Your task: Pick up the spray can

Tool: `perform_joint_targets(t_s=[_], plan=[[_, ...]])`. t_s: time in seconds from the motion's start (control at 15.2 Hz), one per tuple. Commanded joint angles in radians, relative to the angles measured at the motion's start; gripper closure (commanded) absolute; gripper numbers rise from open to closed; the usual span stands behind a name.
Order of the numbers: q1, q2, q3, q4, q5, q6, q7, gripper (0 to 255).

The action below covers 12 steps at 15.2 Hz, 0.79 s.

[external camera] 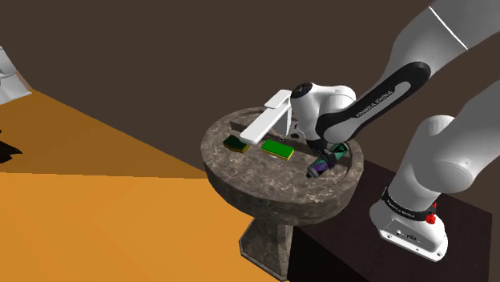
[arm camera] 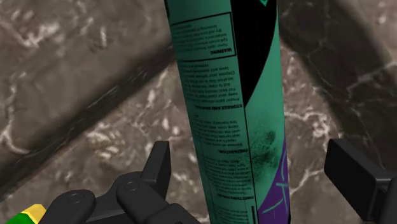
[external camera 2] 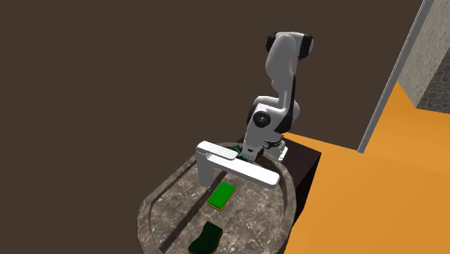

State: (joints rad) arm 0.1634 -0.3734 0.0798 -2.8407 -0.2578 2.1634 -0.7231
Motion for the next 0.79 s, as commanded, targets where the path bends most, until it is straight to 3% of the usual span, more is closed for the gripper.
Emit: perform_joint_targets(t_s=[0.0,0.13,0.2,0.73], plan=[[-0.007,0.043,0.001,-0.006,-0.014,0.048,0.014,0],[-0.007,0.043,0.001,-0.006,-0.014,0.048,0.014,0],[-0.007,0.042,0.001,-0.005,-0.014,0.046,0.013,255],[-0.007,0.042,0.001,-0.005,-0.014,0.046,0.014,255]])
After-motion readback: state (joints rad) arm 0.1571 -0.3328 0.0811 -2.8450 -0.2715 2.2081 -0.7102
